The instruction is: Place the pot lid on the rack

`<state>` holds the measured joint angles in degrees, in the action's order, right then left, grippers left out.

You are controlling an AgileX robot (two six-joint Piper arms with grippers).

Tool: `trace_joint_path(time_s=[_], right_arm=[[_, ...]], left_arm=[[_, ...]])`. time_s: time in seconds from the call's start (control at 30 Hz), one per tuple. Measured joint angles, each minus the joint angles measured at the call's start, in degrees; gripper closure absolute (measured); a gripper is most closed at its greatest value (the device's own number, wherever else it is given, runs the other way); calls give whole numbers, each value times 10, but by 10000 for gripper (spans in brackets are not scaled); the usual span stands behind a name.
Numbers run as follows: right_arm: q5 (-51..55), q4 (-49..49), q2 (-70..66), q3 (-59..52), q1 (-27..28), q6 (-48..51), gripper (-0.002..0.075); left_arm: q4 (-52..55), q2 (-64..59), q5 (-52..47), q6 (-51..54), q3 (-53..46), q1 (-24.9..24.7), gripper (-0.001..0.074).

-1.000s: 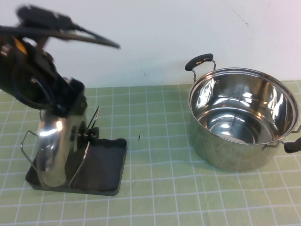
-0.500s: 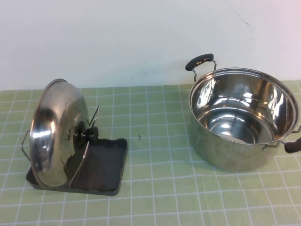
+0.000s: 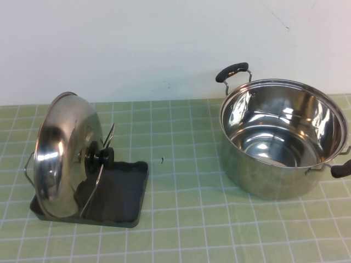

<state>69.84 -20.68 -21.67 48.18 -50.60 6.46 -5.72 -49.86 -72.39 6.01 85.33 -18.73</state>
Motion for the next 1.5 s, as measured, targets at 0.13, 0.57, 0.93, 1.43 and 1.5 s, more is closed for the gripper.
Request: trace_joint_path(time_s=[0.13,0.57,0.93,1.43,1.5], right_arm=[[-79,65,1,-36,0,9,727],[-310,25,1,-251,0,-29,727],[-279,-44,1,-260,0,-91,727],[-278,-44,1,-260,0,-94,727],[-278,-44,1,-260,0,-94,727]], left_arm=[[-145,41,40,50,-69,0,735],[-431,269,304,370,-463,0,736],[-467,348,402,438,-601,0,736],[-468,349,346,441,-616,0,736],[-468,362,344,441,-625,4,736]])
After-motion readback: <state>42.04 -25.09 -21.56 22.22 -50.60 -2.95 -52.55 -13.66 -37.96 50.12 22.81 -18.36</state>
